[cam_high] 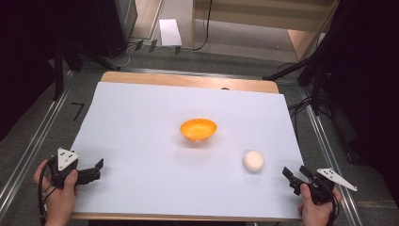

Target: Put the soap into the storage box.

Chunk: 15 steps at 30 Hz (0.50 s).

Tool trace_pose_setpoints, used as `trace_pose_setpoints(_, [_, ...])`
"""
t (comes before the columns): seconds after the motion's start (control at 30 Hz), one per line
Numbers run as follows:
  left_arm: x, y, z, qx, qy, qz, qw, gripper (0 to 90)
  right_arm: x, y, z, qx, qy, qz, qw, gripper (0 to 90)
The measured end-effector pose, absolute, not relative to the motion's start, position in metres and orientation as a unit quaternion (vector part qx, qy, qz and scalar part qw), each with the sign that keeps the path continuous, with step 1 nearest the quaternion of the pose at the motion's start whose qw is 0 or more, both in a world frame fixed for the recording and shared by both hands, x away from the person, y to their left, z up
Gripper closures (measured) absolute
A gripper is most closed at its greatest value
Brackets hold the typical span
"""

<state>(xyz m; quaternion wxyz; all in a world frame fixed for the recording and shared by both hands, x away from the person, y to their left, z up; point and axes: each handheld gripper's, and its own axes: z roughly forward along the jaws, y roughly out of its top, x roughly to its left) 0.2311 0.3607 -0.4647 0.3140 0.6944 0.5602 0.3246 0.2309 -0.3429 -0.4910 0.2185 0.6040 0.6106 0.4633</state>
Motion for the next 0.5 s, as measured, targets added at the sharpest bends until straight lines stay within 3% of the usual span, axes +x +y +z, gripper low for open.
trace_pose_setpoints(0.2, [0.2306,0.3607,-0.4648,0.692,0.559,0.328,0.317,0.3,0.2293,-0.3393,-0.4875,0.598,0.608,0.462,0.243,27.9])
trace_pose_setpoints(0.5, [0.2309,0.3606,-0.4648,0.693,0.56,0.327,0.315,0.3,0.2353,-0.3348,-0.4807,0.576,0.64,0.431,0.268,40.8])
